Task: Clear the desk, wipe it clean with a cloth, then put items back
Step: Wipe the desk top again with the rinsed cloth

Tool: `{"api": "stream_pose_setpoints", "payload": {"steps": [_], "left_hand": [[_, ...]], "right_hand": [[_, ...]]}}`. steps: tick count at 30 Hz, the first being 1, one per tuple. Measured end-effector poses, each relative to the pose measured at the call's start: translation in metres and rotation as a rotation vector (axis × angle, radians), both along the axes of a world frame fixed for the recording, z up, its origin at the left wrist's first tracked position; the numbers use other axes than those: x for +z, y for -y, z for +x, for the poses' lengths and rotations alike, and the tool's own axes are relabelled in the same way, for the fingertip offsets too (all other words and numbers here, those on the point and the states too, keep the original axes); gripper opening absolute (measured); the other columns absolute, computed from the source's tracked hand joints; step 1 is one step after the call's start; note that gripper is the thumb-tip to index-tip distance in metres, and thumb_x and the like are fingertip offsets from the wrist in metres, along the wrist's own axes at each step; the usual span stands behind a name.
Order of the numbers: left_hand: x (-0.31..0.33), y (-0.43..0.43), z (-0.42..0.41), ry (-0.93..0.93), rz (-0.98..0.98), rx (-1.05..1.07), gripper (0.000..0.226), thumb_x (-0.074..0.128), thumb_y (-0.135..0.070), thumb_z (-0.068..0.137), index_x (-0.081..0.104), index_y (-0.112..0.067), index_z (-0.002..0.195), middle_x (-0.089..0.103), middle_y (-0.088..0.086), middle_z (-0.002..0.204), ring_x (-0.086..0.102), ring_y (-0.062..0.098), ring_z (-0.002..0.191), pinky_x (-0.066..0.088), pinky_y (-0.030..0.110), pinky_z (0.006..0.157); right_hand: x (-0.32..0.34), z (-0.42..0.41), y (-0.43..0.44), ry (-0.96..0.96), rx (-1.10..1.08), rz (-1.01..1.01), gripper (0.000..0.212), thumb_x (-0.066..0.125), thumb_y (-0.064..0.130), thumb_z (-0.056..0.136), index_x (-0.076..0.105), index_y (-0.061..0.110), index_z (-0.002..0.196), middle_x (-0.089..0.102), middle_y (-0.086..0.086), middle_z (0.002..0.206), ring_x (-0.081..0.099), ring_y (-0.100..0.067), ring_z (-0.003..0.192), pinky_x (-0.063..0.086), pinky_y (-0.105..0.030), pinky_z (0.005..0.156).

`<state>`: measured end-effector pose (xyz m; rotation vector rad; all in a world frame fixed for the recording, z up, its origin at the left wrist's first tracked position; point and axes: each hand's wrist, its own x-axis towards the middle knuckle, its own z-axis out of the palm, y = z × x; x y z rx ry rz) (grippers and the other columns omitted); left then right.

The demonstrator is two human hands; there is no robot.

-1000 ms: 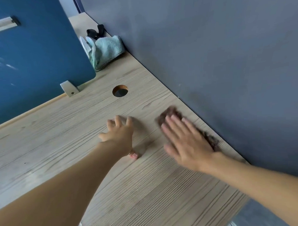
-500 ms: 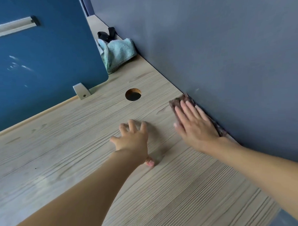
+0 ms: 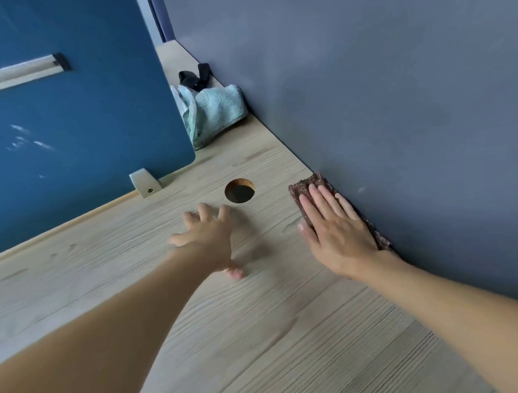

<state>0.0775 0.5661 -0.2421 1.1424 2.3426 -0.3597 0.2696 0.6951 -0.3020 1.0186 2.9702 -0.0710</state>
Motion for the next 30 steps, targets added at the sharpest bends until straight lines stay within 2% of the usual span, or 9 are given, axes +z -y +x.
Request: {"api": "stream_pose_setpoints", "payload": {"steps": [2,6,9,12,15,18,22,26,30], "left_hand": [[-0.002,-0.001,-0.003,-0.010,0.001,0.011,0.123,0.091,-0.037,0.064,0.007,-0.029,0.154,0.006,0.011,0.159,0.010,0.042,0.146,0.042,0.064,0.099],[-0.008,-0.001,-0.005,-0.031,0.013,0.015,0.119,0.090,-0.031,0.068,0.007,-0.031,0.153,0.004,0.011,0.160,0.007,0.042,0.147,0.041,0.066,0.100],[-0.009,-0.004,-0.005,-0.039,-0.006,0.017,0.117,0.088,-0.025,0.071,0.005,-0.029,0.154,0.002,0.011,0.161,0.006,0.042,0.148,0.040,0.067,0.101],[-0.011,-0.004,-0.006,-0.030,-0.007,0.014,0.116,0.089,-0.028,0.070,0.007,-0.028,0.153,0.003,0.010,0.160,0.006,0.042,0.147,0.040,0.067,0.101],[-0.010,-0.003,-0.007,-0.029,-0.015,0.012,0.114,0.088,-0.026,0.072,0.007,-0.027,0.152,0.002,0.011,0.160,0.005,0.043,0.147,0.039,0.068,0.101],[-0.006,-0.005,-0.006,-0.017,-0.029,0.022,0.114,0.086,-0.024,0.073,0.005,-0.027,0.153,-0.003,0.012,0.162,-0.001,0.044,0.149,0.035,0.070,0.103],[-0.005,-0.005,-0.005,-0.012,-0.034,0.018,0.115,0.088,-0.032,0.071,0.007,-0.027,0.151,-0.003,0.011,0.161,-0.002,0.044,0.148,0.038,0.068,0.102],[-0.007,-0.003,-0.006,0.003,-0.036,0.009,0.118,0.087,-0.029,0.073,0.001,-0.027,0.154,-0.007,0.010,0.162,-0.007,0.044,0.149,0.036,0.069,0.104],[-0.006,-0.004,-0.006,-0.002,-0.037,0.005,0.118,0.087,-0.030,0.072,0.002,-0.027,0.154,-0.005,0.009,0.162,-0.006,0.044,0.149,0.037,0.068,0.104]], "right_hand": [[0.001,0.013,0.026,-0.009,0.195,0.014,0.069,0.016,0.055,0.100,0.028,0.016,0.155,0.018,-0.008,0.165,0.008,-0.020,0.154,0.011,-0.044,0.123],[0.002,0.021,0.026,0.020,0.489,-0.031,0.060,0.028,0.051,0.102,0.030,0.024,0.156,0.014,-0.003,0.166,0.007,-0.016,0.154,0.010,-0.041,0.122],[0.000,-0.011,-0.010,-0.005,0.342,-0.019,0.060,0.020,0.051,0.102,0.029,0.026,0.156,0.020,0.001,0.165,0.012,-0.013,0.153,0.010,-0.039,0.122],[-0.003,-0.053,-0.043,-0.015,0.041,-0.045,0.074,0.000,0.056,0.093,0.016,0.026,0.158,0.009,0.002,0.167,0.002,-0.011,0.153,0.000,-0.034,0.124],[-0.004,-0.068,-0.037,-0.039,-0.014,-0.006,0.076,0.005,0.056,0.093,0.025,0.019,0.157,0.017,-0.006,0.165,0.010,-0.018,0.153,0.006,-0.040,0.123],[-0.003,-0.040,0.010,-0.045,0.283,0.018,0.066,0.026,0.052,0.099,0.035,0.015,0.153,0.026,-0.010,0.162,0.019,-0.024,0.152,0.015,-0.046,0.120],[-0.001,-0.027,0.013,-0.016,0.529,-0.023,0.061,0.028,0.052,0.102,0.030,0.024,0.156,0.016,-0.002,0.165,0.010,-0.016,0.153,0.009,-0.041,0.122],[-0.007,-0.081,-0.044,-0.065,0.222,0.003,0.064,0.019,0.052,0.099,0.033,0.022,0.155,0.027,-0.002,0.163,0.020,-0.015,0.151,0.011,-0.037,0.122],[-0.003,-0.143,-0.074,-0.009,-0.095,-0.069,0.064,0.011,0.050,0.102,0.010,0.020,0.159,0.002,0.000,0.167,-0.002,-0.013,0.153,-0.001,-0.036,0.124]]}}
